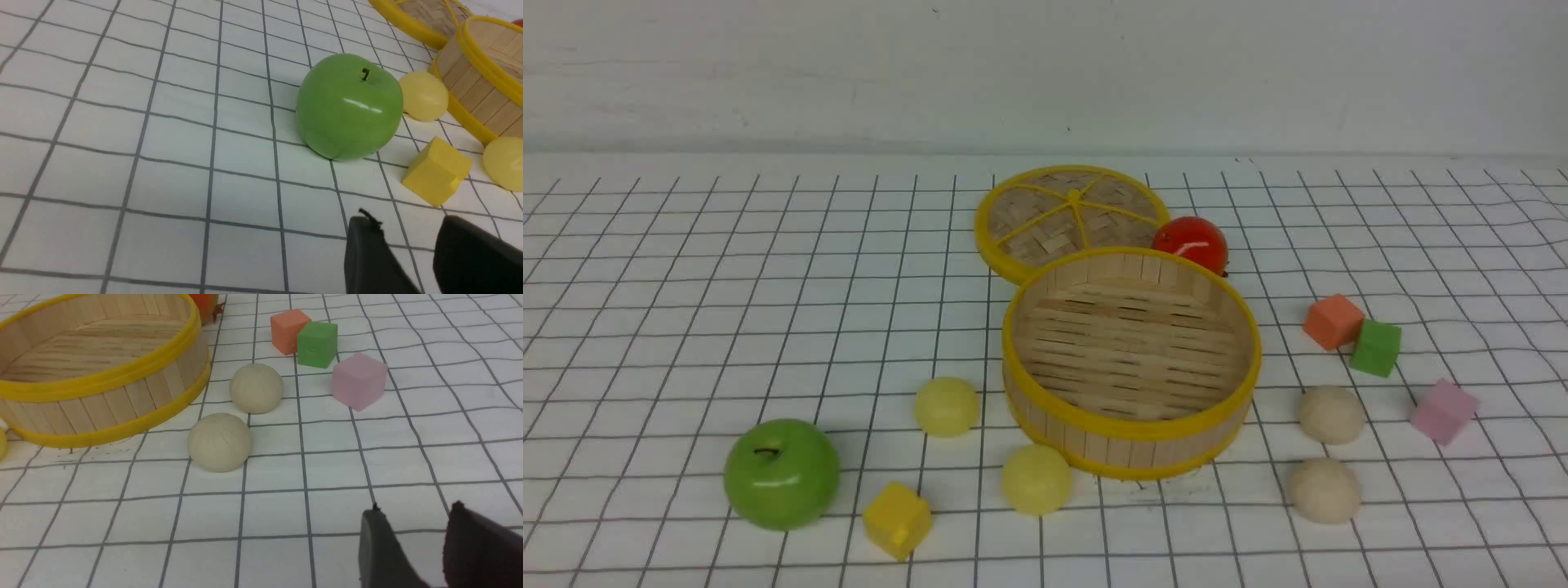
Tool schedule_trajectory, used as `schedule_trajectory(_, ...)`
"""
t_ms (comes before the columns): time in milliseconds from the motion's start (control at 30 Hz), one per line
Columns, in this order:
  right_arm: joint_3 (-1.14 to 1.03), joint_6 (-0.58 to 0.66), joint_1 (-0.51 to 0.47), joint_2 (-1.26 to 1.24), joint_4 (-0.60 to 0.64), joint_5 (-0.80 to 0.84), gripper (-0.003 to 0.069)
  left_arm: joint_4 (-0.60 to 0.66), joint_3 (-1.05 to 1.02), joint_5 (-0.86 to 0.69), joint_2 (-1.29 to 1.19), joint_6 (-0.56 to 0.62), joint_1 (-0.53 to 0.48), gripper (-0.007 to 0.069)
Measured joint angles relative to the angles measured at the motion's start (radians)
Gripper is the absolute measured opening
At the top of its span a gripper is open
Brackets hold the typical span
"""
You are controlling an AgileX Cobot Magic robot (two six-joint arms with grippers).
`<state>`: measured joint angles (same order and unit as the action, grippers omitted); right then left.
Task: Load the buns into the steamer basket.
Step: Use the left arm to grab a steamed stuffed bun
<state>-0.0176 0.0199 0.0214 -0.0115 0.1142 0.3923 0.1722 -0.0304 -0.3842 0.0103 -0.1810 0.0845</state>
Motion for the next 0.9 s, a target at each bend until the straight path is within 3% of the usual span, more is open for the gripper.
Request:
schedule_trajectory(800,0.0,0.0,0.0,0.0,0.0,0.0,0.0239,0.0,0.0,0.004,0.0,0.0,0.0,0.0237)
schedule_trajectory(900,0.0,0.0,0.0,0.0,0.0,0.0,0.0239,0.055,0.0,0.054,0.0,-0.015,0.0,0.0237)
